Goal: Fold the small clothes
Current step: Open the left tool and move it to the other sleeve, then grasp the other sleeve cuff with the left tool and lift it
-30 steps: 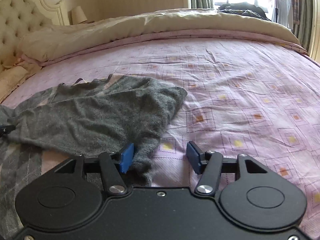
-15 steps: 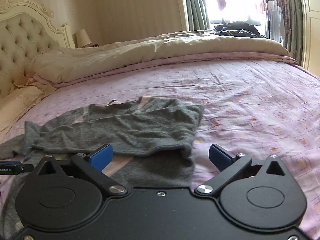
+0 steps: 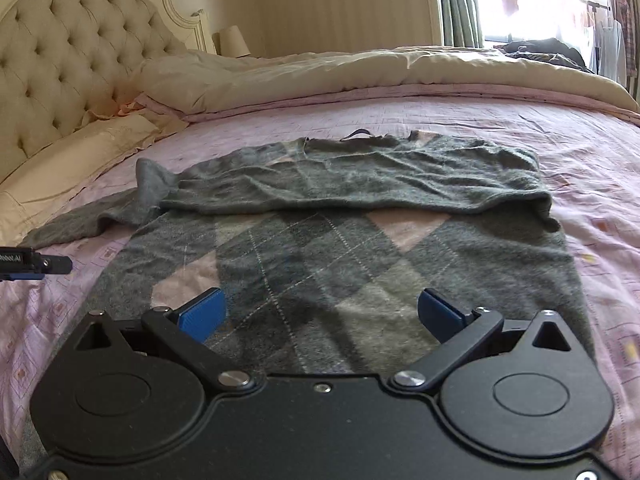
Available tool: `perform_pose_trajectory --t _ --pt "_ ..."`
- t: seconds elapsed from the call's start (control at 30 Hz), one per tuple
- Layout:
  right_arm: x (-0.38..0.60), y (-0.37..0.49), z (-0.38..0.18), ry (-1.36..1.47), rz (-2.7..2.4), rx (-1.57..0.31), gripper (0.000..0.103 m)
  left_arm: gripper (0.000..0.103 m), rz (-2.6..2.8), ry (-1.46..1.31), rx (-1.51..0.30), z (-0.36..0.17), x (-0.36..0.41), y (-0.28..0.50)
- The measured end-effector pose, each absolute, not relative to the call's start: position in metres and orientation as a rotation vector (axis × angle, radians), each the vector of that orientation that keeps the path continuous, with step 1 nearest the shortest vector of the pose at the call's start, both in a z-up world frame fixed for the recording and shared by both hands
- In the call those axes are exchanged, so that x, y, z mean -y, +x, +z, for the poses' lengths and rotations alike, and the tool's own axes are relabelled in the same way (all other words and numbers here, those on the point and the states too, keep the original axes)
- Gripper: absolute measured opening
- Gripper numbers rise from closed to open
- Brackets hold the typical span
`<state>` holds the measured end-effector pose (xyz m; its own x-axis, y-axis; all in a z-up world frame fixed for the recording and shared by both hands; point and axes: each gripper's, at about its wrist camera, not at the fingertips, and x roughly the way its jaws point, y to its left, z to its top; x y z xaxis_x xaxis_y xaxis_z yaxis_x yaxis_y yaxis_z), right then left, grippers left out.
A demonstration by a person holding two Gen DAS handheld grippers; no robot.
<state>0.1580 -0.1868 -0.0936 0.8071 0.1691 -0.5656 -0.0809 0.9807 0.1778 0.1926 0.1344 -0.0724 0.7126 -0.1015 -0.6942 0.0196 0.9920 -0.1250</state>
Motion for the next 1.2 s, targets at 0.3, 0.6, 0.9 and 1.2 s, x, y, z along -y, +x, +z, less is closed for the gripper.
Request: perform_pose_trajectory --t 0.3,0.6,0.9,1.2 --pt "0.163 0.163 -0.110 0.067 0.111 -0.615 0.102 0.082 0.112 -0.250 -0.714 -0.066 -0.222 0.217" --pt "0.159 0.165 -0.115 0.038 0.098 -0.631 0.103 0.082 0.261 -0.388 -0.701 -0.077 -0.301 0.253" --pt "0.159 0.165 -0.115 0.038 0.098 -0.631 0.103 0.082 0.345 -0.516 -0.648 -0.088 -0.345 0.276" --pt "0.159 0.165 -0.115 0.038 0.099 -0.631 0.103 0.082 0.292 -0.642 -0.629 -0.089 -0.338 0.244"
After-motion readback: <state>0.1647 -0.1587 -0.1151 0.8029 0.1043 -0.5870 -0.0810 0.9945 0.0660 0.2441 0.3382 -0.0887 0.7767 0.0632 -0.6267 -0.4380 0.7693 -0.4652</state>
